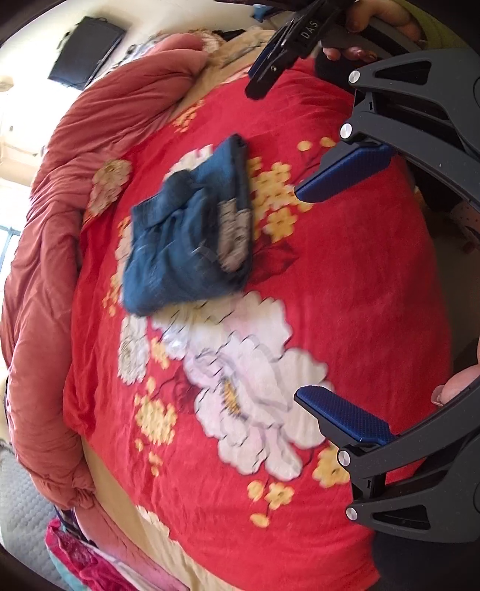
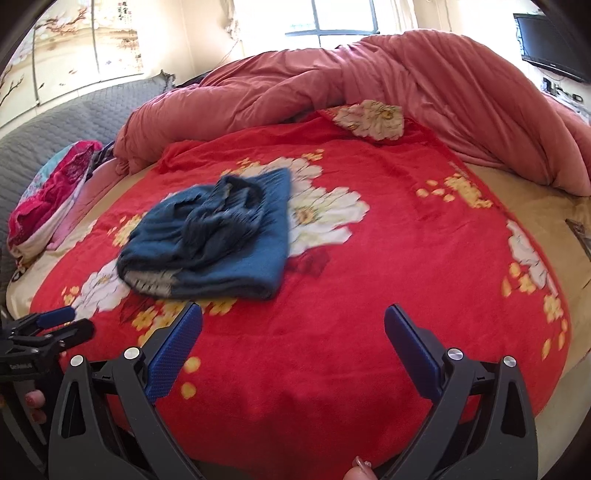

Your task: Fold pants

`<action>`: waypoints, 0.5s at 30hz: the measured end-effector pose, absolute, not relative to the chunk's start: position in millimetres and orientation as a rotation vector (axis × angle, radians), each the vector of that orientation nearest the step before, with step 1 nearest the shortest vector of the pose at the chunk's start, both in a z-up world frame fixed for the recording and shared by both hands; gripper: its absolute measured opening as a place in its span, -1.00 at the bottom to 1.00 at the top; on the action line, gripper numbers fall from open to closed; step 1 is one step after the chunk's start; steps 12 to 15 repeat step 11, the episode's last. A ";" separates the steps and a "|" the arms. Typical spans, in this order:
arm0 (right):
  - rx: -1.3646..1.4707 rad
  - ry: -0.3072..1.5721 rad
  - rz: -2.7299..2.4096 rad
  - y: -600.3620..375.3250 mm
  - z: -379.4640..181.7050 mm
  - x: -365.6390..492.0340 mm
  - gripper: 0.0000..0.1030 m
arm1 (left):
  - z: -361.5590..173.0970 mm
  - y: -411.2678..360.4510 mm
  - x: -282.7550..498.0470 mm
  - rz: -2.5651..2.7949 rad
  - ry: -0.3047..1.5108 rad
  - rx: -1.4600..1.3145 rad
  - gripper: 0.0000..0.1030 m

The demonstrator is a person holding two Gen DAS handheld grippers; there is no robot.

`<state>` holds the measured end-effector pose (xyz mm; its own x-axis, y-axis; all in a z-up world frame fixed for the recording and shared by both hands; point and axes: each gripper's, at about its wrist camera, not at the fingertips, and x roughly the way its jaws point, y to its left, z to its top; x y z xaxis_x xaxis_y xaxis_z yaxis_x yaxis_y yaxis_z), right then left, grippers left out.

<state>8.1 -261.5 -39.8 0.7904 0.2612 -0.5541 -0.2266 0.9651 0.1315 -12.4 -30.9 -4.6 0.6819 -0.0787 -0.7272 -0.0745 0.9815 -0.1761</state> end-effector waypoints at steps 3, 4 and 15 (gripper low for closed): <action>0.076 0.603 0.177 -300.1 -19.6 37.5 0.91 | 11.5 14.7 12.6 0.069 0.814 -0.242 0.82; 0.100 0.600 0.119 -321.8 -14.0 52.6 0.91 | 12.7 28.3 22.4 0.102 0.828 -0.241 0.82; 0.155 0.751 -0.249 -468.0 -24.7 175.4 0.91 | -9.4 173.9 125.2 0.479 0.979 -0.271 0.81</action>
